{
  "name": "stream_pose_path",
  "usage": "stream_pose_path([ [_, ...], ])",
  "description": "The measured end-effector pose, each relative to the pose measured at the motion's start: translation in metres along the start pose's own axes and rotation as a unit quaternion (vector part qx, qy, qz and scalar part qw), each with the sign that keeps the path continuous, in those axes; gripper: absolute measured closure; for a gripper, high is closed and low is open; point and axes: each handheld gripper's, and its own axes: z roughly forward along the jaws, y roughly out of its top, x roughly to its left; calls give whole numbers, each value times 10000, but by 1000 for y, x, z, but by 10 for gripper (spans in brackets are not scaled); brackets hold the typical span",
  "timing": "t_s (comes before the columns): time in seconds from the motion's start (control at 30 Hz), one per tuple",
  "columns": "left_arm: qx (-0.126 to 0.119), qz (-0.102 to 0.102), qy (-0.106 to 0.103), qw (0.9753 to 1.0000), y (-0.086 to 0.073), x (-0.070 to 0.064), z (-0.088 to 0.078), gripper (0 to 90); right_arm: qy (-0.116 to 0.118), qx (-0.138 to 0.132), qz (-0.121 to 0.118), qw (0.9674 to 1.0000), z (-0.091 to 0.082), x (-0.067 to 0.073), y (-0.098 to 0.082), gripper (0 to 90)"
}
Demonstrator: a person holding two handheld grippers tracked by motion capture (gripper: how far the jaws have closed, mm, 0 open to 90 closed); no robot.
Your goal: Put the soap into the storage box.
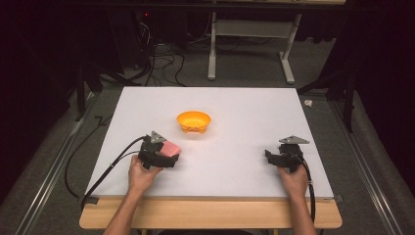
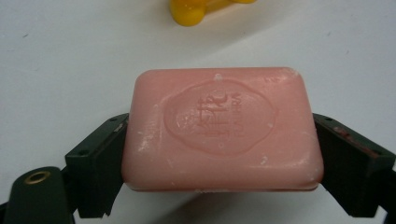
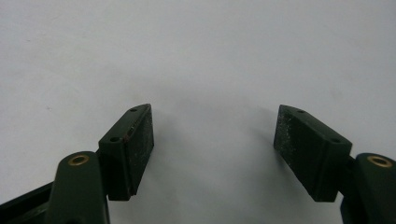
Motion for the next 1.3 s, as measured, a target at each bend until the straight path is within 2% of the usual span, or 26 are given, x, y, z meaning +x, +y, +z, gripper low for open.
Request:
stream_pose_path([
  [0.3, -221, -328, -19, 9992, 6, 4, -15, 134, 5, -1, 2, 10000, 0, 0, 0, 293],
  [0.4, -246, -376, -11, 9990, 7, 6, -19, 134, 5, -2, 3, 10000, 0, 0, 0, 293],
  [0.5, -249, -297, 121, 9992, 13, 3, -24, 134, 3, -2, 2, 10000, 0, 0, 0, 293],
  [0.77, -356, -309, 86, 9989, 29, -2, -31, 134, 1, -3, 0, 10000, 0, 0, 0, 293],
  [1.0, -393, -380, 22, 9985, 46, -5, -32, 133, 2, -4, -1, 10000, 0, 0, 0, 292],
  [1.2, -385, -333, 79, 9987, 61, -8, -31, 134, 2, -7, -5, 10000, 0, 0, 0, 293],
  [1.3, -399, -364, 32, 9985, 65, -9, -30, 133, 2, -7, -6, 10000, 0, 0, 0, 292],
])
